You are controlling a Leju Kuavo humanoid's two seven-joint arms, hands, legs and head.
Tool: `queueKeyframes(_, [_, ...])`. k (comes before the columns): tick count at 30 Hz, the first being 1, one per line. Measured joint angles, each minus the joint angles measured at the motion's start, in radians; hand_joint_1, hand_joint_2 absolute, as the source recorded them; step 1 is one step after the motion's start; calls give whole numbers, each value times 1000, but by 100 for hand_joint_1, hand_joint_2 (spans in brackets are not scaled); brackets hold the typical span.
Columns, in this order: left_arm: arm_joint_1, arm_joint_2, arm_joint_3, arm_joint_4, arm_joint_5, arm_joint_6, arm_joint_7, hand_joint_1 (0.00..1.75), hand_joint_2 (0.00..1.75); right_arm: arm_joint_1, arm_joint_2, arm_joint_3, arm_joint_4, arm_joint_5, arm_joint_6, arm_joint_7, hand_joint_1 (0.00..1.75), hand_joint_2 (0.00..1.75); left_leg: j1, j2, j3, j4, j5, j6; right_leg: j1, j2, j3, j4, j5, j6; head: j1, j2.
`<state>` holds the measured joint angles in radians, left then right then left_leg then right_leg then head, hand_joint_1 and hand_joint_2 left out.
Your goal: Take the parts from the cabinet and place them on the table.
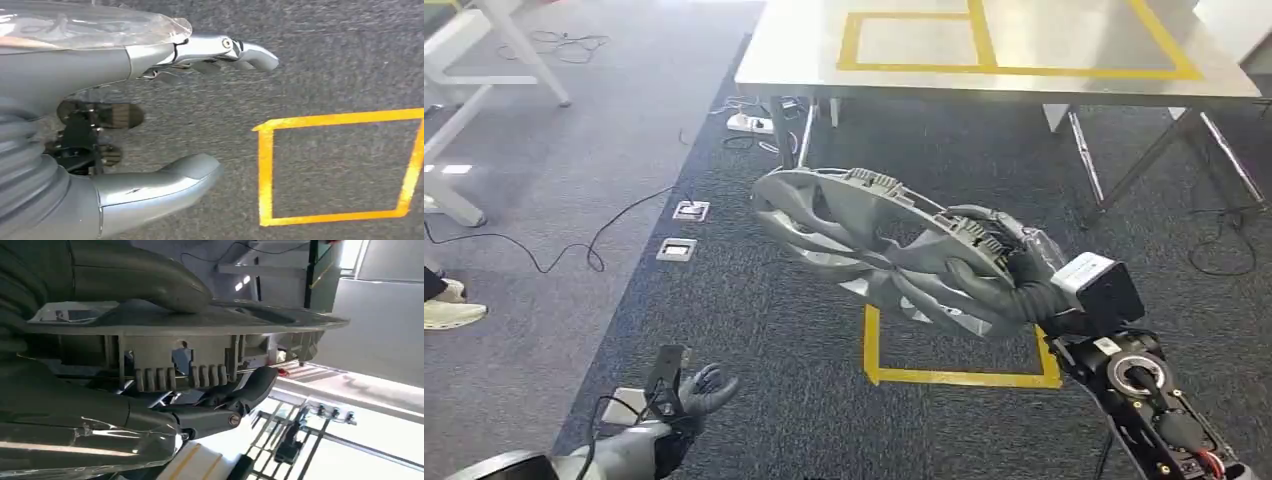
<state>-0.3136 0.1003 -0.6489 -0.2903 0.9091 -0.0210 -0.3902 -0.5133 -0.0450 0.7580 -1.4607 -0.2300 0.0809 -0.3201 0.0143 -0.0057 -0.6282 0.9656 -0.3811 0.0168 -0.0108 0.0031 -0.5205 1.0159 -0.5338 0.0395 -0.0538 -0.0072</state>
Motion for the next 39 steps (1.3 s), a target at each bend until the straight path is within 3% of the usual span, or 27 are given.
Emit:
queueKeyframes(2, [-1, 1, 0, 0, -1, 0, 0, 0, 175, 1, 0, 0, 0, 0, 0, 0, 175, 175, -2, 0, 12, 0, -11, 7, 1, 1, -95, 178, -61, 0, 4, 0])
queueKeyframes(3, [1, 1, 0, 0, 0, 0, 0, 0, 175, 3, 0, 0, 0, 0, -1, -1, 175, 175, -5, 0, 18, 0, -17, 9, 1, 1, -143, 255, -78, 1, 4, 0])
queueKeyframes(4, [2, 0, 0, 0, 0, 0, 0, 0, 175, 6, 0, 0, 0, 0, -1, 0, 175, 175, -7, -2, 27, 0, -24, 10, 1, 1, -177, 294, -71, 1, 4, 0])
queueKeyframes(5, [2, 0, 0, 0, 0, 0, 0, 0, 175, 10, 0, 0, 0, 0, -1, 0, 175, 175, -9, -4, 37, 0, -30, 10, 2, 1, -182, 275, -39, -2, 5, 0])
queueKeyframes(6, [2, 0, 0, 0, 0, 0, 0, 0, 175, 11, -1, 0, 0, 0, -1, 0, 175, 175, -10, -7, 49, 0, -38, 9, 3, 1, -165, 206, 19, -7, 6, 0])
queueKeyframes(8, [1, -2, 0, 0, 0, 0, 0, 0, 175, 10, -1, -1, 0, 0, -1, 0, 175, 175, -13, -10, 76, 0, -56, 6, 10, 2, -102, 22, 143, -26, 7, 0])
queueKeyframes(9, [1, -6, 0, 0, 0, -1, 0, 0, 175, 10, -1, -1, 0, -1, -1, -1, 175, 175, -13, -10, 79, -2, -61, 2, 15, 4, -82, -5, 143, -35, 7, 0])
queueKeyframes(10, [-2, -5, 0, 0, 0, -1, 0, 0, 175, 8, -1, -1, 0, -2, -1, -2, 175, 175, -16, -12, 77, 0, -62, -2, 17, 1, -73, -26, 144, -37, 7, 0])
queueKeyframes(12, [0, -5, 0, 0, 2, -1, 0, 0, 175, 7, -1, -2, -1, -2, -1, -2, 175, 175, -13, -10, 69, -3, -62, -10, 20, 1, -66, -46, 122, -41, 11, 0])
queueKeyframes(14, [-1, -3, 0, 0, 2, -2, 0, 0, 175, 9, 0, -2, -2, 0, 0, 0, 175, 175, -15, -8, 74, -1, -74, -22, 5, -1, -43, -70, 124, -44, 10, 0])
queueKeyframes(15, [-2, -4, 0, 0, 1, -2, 0, 0, 175, 9, 0, -2, -2, 0, 0, 0, 175, 175, -15, -4, 63, 33, -85, -29, 6, 1, -34, -79, 123, -45, 6, 0])
queueKeyframes(18, [-2, -2, 0, 0, 1, -4, 0, 0, 175, 7, 0, -3, -2, -3, 0, -6, 175, 175, -6, -3, -84, 273, -162, -45, 5, -1, -25, -79, 114, -54, 0, 0])
queueKeyframes(19, [1, -2, 0, 0, 1, -4, 0, 0, 175, 7, 0, -3, -2, -4, 0, -6, 175, 175, -3, -3, -128, 325, -163, -48, 4, 0, -21, -79, 108, -54, 0, 0])
queueKeyframes(20, [3, -2, 0, 0, 1, -4, 0, 0, 175, 9, 0, -3, -2, -4, 0, -6, 175, 175, 1, -2, -140, 318, -137, -51, 3, 1, -14, -79, 103, -52, -2, 0])
queueKeyframes(21, [4, 0, 0, 0, 1, -4, 0, 0, 175, 10, 0, -3, -1, -4, 0, -6, 175, 175, 4, -2, -128, 269, -93, -53, 3, 1, -5, -79, 96, -50, -3, 0])
queueKeyframes(23, [2, 3, 0, 0, 1, -6, 0, 0, 175, 10, 0, -3, -1, -4, 1, -6, 175, 175, 9, 3, -53, 81, 21, -56, -1, 1, 16, -75, 77, -40, -5, 0])
queueKeyframes(24, [1, 3, 0, 0, 1, -6, 0, 0, 175, 9, 0, -3, -1, -5, 1, -7, 175, 175, 11, 8, -29, 12, 42, -57, 2, 1, 17, -74, 67, -32, -6, 0])
queueKeyframes(25, [-1, 4, 0, 0, 1, -6, 0, 0, 175, 7, 0, -3, -1, -7, 1, -9, 175, 175, 4, 3, -14, -4, 23, -50, 7, 4, 18, -68, 57, -25, -9, 0])
queueKeyframes(28, [0, 3, 0, 0, 2, -6, 0, 0, 175, 6, 0, -3, 0, -7, 0, -11, 175, 175, 4, -1, -10, -4, 8, -23, 6, 4, 31, -69, 55, -11, -2, 0])
queueKeyframes(30, [0, 3, 0, 0, 2, -7, -1, 0, 175, 5, 0, -3, 0, -7, 1, -11, 175, 175, 4, -2, 13, -7, -1, -8, 1, 2, 19, -33, 28, -3, 2, 0])
queueKeyframes(31, [-1, 3, 0, 0, 2, -7, -1, 0, 175, 3, 0, -3, 0, -8, 1, -11, 175, 175, 3, -2, 20, -7, -6, -2, 0, 1, -14, 40, -3, -1, 5, 0])
queueKeyframes(33, [-1, 4, 0, 0, 2, -7, -1, 0, 175, 4, 0, -3, 0, -9, 1, -13, 175, 175, -1, -2, 30, -7, -17, 3, 1, 1, -111, 208, -59, 1, 6, 0])
queueKeyframes(34, [1, 3, 0, 0, 2, -7, -1, 0, 175, 6, 0, -3, 2, -9, 0, -13, 175, 175, -3, -2, 37, -7, -24, 4, 1, 1, -153, 265, -74, 2, 5, 0])
queueKeyframes(35, [3, 3, 0, 0, 2, -7, -1, 0, 175, 8, 0, -3, 3, -9, 1, -12, 175, 175, -4, -4, 48, -7, -32, 4, 1, 1, -174, 272, -62, 2, 5, 0])
queueKeyframes(36, [4, 3, 0, 0, 3, -7, -1, 0, 175, 10, -1, -3, 5, -9, 1, -12, 175, 175, -5, -6, 61, -7, -41, 3, 1, 1, -169, 231, -24, -1, 6, 0])
queueKeyframes(39, [5, 1, 0, 0, 5, -7, -1, 0, 175, 10, -1, -3, 7, -9, 1, -13, 175, 175, -6, -9, 96, -10, -70, -3, 5, 1, -101, -12, 164, -23, 9, 0])
